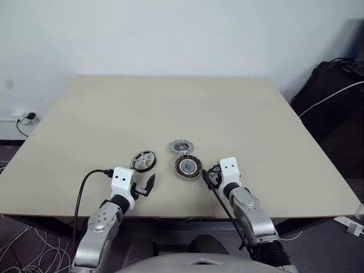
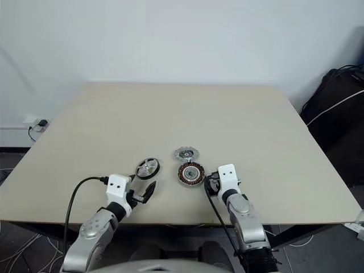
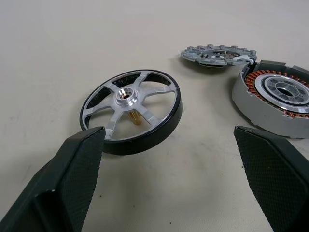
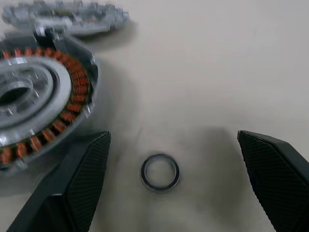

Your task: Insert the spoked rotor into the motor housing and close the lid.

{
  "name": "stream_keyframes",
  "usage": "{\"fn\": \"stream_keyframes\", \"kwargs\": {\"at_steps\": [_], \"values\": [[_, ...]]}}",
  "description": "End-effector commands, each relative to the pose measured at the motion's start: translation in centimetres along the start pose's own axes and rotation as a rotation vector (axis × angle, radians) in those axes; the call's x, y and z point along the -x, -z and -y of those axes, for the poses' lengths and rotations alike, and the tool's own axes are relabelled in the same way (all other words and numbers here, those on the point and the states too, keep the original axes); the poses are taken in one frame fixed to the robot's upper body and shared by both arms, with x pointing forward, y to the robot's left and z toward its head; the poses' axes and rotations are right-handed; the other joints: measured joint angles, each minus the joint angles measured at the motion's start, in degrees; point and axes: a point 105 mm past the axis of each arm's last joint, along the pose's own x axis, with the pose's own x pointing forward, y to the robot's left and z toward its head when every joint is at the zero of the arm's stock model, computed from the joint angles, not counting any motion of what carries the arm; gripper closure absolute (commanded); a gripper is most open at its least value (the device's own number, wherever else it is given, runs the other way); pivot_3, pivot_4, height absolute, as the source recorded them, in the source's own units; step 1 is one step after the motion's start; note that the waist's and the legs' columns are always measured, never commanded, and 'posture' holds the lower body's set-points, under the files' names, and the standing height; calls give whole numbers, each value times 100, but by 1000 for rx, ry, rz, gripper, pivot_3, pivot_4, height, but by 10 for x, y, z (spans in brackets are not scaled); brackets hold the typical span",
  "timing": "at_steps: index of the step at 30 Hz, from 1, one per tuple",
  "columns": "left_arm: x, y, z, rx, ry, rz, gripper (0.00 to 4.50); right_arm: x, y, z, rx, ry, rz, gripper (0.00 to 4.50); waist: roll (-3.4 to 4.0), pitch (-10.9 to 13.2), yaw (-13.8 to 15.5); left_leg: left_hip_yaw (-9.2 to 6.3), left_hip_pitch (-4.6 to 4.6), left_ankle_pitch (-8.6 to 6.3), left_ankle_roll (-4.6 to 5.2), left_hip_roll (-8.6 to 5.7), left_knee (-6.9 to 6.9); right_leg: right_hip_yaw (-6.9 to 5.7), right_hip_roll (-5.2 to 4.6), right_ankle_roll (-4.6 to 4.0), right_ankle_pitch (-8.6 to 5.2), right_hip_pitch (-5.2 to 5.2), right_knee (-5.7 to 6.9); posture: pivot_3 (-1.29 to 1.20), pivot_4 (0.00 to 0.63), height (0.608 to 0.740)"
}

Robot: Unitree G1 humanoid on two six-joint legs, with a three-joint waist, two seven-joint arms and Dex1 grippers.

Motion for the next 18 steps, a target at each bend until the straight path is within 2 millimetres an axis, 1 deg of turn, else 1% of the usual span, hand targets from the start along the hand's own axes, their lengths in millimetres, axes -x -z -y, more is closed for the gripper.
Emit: {"fn": "stream_keyframes", "kwargs": {"at_steps": [1, 2, 3, 6, 7, 9, 11, 12, 13, 18], "values": [[1, -15, 1, -16, -4, 58, 0, 1, 7, 1, -12, -6, -20, 402, -2, -1, -1, 0, 1, 0, 0, 0, 0, 0, 0, 0, 0, 2, 0, 0, 0, 740], [1, -15, 0, -15, -5, 58, 0, 3, 11, 0, -20, -9, -33, 561, -2, -2, 1, 0, 3, 0, 0, 0, 1, 0, 0, 0, 0, 2, 0, 0, 0, 740], [1, -15, 0, -15, -6, 57, 0, 4, 15, 0, -26, -9, -43, 843, -3, -4, 5, 0, 5, 0, 0, 0, 1, 0, 0, 1, 0, 1, 0, 0, 0, 740], [1, -15, 0, -16, -6, 55, 0, 9, 22, -2, -39, -12, -61, 1824, -10, -14, 11, -1, 9, 0, 0, 0, 1, -1, -2, 1, -1, -1, -1, 0, 0, 740], [1, -14, 0, -16, -5, 55, 0, 11, 24, -3, -45, -14, -63, 2223, -13, -16, 11, -2, 11, 0, 0, 0, 1, -1, -3, 1, -1, -2, -2, 0, 0, 740], [1, -15, 1, -16, -3, 54, 0, 13, 25, -3, -52, -11, -65, 2790, -16, -20, 11, -3, 14, -1, 0, 0, 1, -3, -6, 1, -2, -6, -3, 0, 0, 740], [1, -15, 1, -17, 0, 54, 0, 15, 25, -3, -55, -7, -65, 3477, -16, -21, 11, -3, 14, -1, 0, 0, 0, -3, -10, 1, -2, -5, -3, 0, 0, 740], [0, -15, 1, -17, 1, 54, 0, 16, 25, -2, -55, -5, -63, 3717, -17, -22, 11, -3, 14, -1, -1, 0, 1, -3, -11, 1, -2, -5, -3, 0, 0, 740], [0, -15, 2, -18, 3, 54, 0, 17, 23, -2, -55, -3, -59, 3821, -17, -22, 12, -3, 14, -1, -1, 0, 1, -3, -13, 2, -2, -6, -3, 0, 0, 740], [-1, -15, 2, -17, 4, 54, 0, 20, 11, 1, -53, 1, -21, 3821, -13, -21, 17, -3, 7, -2, 0, -1, -4, -5, -19, 2, -6, -11, -3, 0, 0, 740]]}}
